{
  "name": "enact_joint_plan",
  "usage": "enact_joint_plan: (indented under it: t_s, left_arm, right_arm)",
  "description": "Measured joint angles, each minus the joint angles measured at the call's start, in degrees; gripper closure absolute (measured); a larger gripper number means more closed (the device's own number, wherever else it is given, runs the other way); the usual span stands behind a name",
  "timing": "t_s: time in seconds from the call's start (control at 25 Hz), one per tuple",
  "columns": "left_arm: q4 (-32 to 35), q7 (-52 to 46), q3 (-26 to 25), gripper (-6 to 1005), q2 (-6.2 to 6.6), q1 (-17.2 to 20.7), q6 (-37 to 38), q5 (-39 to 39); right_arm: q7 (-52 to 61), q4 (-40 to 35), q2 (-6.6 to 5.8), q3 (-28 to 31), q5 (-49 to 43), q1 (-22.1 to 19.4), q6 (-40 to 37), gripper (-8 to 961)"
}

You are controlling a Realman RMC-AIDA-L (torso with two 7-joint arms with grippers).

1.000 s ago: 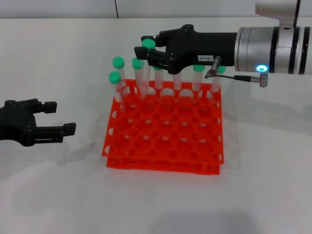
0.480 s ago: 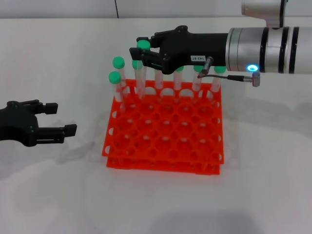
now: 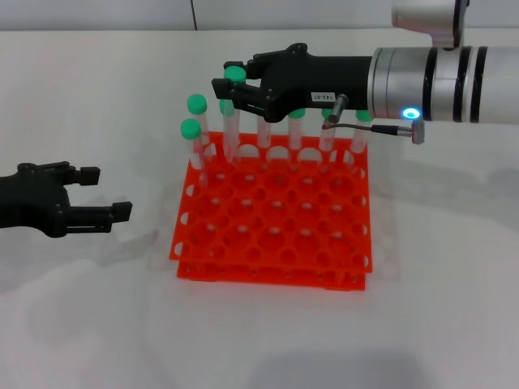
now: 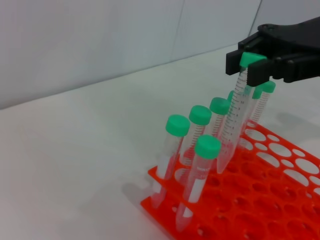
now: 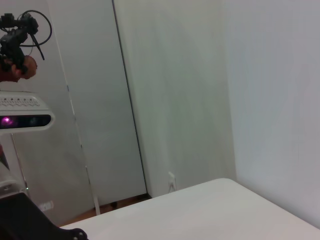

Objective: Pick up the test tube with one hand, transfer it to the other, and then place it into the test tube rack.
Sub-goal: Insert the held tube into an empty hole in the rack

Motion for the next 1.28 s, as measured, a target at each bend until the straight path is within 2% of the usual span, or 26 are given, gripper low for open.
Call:
enact_joint_plan:
  t_s: [0.36,1.28]
  left_arm:
    - [-1.0,0.2,-0.1,133,0.14,-0.9,-0.4,0.1]
    - [-1.8,1.0,0.2,133,-0.05,-0.9,-0.7,0.1]
  right_arm:
    - [-0.3,0.7,0.0,-0.7,0.6,0.4,0.1,686]
    - [-8.6,4.4,0.0,-4.8,10.3,0.1,1.4,686]
